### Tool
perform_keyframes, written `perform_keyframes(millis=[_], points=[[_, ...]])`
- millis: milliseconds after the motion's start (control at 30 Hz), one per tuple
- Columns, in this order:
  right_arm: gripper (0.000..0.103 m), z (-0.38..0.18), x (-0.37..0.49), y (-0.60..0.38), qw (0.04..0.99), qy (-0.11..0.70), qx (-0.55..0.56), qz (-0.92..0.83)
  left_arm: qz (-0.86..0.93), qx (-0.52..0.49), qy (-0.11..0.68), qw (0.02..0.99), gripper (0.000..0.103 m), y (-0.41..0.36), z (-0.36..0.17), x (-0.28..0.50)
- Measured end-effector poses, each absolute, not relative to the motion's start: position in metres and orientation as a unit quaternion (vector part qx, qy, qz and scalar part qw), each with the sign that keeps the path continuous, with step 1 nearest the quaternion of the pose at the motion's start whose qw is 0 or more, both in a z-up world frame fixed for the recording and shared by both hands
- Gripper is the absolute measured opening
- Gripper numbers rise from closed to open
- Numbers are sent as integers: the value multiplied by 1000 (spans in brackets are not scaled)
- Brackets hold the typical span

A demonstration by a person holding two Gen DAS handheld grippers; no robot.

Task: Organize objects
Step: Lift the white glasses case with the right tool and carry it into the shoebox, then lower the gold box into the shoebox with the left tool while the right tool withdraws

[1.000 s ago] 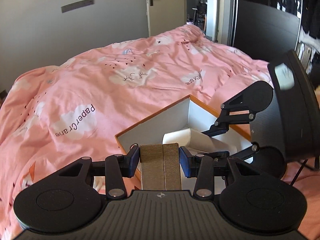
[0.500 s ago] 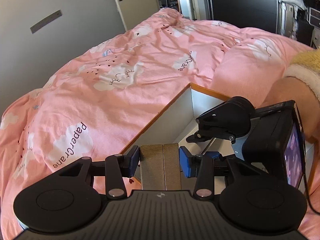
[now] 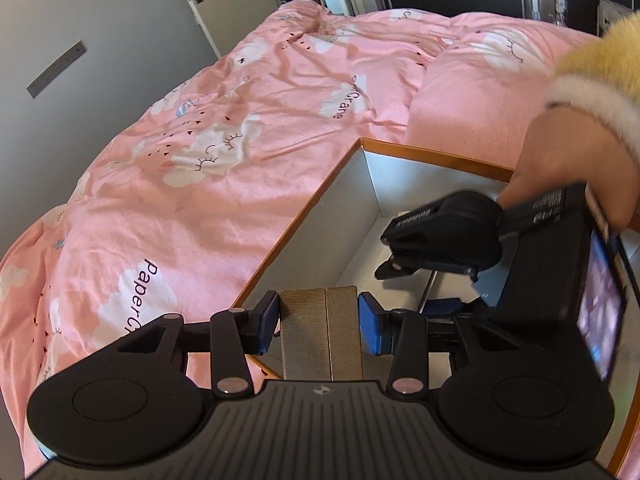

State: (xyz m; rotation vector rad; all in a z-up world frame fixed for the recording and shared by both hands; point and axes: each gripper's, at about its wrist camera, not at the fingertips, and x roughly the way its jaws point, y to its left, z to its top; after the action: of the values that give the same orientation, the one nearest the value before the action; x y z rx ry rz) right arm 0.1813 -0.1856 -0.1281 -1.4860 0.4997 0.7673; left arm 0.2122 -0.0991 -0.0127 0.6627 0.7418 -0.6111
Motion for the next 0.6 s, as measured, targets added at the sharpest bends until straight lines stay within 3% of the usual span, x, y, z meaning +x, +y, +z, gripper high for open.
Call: perform_keyframes(millis=[167, 400, 600], points=[[51, -107, 192, -205, 660, 280, -602, 351, -306, 342, 353, 815, 49, -101, -19, 211], [36, -90, 228, -226, 693, 377, -503, 352, -327, 365, 366, 791, 49, -107, -23, 214], [35, -86, 259, -229, 715, 415, -462, 321, -338, 381, 380, 772, 49, -110, -29, 220]])
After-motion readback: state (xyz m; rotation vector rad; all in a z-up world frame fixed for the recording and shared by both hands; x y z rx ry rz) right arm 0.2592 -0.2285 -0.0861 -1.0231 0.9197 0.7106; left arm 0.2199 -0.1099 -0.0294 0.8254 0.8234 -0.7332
